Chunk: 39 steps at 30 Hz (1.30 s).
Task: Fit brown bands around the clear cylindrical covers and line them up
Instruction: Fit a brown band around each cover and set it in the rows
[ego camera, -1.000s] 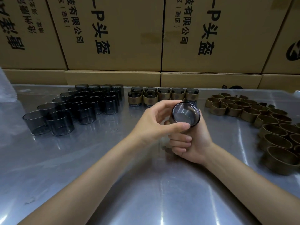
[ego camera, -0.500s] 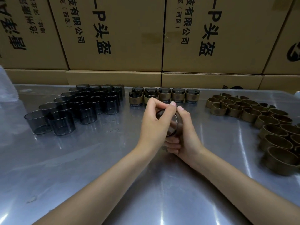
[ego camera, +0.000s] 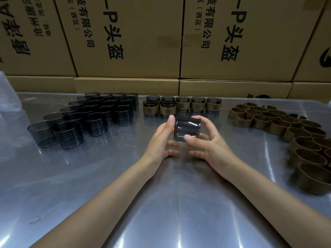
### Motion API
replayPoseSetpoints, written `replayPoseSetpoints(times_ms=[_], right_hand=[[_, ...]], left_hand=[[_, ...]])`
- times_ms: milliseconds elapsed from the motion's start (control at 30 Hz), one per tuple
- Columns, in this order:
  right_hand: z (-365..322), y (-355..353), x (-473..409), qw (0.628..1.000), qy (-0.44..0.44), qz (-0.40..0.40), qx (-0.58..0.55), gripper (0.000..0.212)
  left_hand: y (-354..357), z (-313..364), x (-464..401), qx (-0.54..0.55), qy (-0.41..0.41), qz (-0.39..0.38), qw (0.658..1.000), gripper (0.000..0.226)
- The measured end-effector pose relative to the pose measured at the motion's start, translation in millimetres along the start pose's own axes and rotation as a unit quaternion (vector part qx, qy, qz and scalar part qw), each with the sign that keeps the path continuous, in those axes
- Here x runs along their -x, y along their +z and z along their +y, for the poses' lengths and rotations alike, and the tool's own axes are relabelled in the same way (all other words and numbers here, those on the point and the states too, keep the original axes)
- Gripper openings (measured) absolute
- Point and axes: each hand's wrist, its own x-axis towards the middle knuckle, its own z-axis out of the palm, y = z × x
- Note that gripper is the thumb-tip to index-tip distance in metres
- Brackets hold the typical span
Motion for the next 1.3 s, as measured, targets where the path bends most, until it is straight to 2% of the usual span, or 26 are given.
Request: replayPoseSetpoints(times_ms=[100,200,300,367,467,600,733,900,1033,1167,1300], right_hand=[[1.3,-2.1,-1.2,1.000,-0.009,-0.024,0.004,0.064],[3.1,-1.3,-1.0,0.999,-0.019,-0.029,0.025,0.069],[1.2,-0.8,-3.3,0.999,0.031,-0.025,0.020,0.088],[-4.0,-0.6,-5.3,0.997,0.081,-0.014,0.001,0.092],[-7.6,1.9,-9.3,0.991,0.132,-0.013,0.021,0.084],[-5.1,0.4,-11.0,0.990,0.138,0.001,0.012,0.043],[-5.4,-10.3,-5.5,0.993,0.089,-0.043,-0.058,0.052],[-1.5,-10.7,-3.8,0.995,0.049,-0.053,-0.067,0.061],[-2.8,-9.8,-2.4,0.995,0.044,-0.067,-0.057,0.065],[-5.2,-8.2,-7.2,0.991,0.108,-0.040,-0.062,0.075],[-10.7,-0.6,-11.2,0.983,0.176,-0.037,0.030,0.053]], left_hand=[[-5.0,1.4,0.1,-0.018,-0.005,-0.039,0.999,0.080],[-7.4,1.9,0.6,-0.013,-0.011,-0.056,0.998,0.066],[-13.0,0.0,-2.0,0.053,-0.008,-0.061,0.997,0.056],[-17.7,-1.8,-2.9,0.097,0.002,-0.070,0.993,0.055],[-21.2,-3.6,-3.2,0.107,0.015,-0.106,0.988,0.060],[-23.3,-4.6,-3.5,0.091,0.010,-0.143,0.986,0.066],[-22.8,-1.7,-6.2,0.074,-0.027,-0.108,0.991,0.072],[-19.3,0.1,-5.0,0.002,-0.035,-0.111,0.993,0.055],[-19.4,-4.0,-6.5,0.038,-0.025,-0.088,0.995,0.050],[-25.7,-6.2,-8.2,0.142,-0.014,-0.090,0.986,0.052],[-28.2,-5.9,-8.6,0.168,-0.013,-0.089,0.982,0.058]])
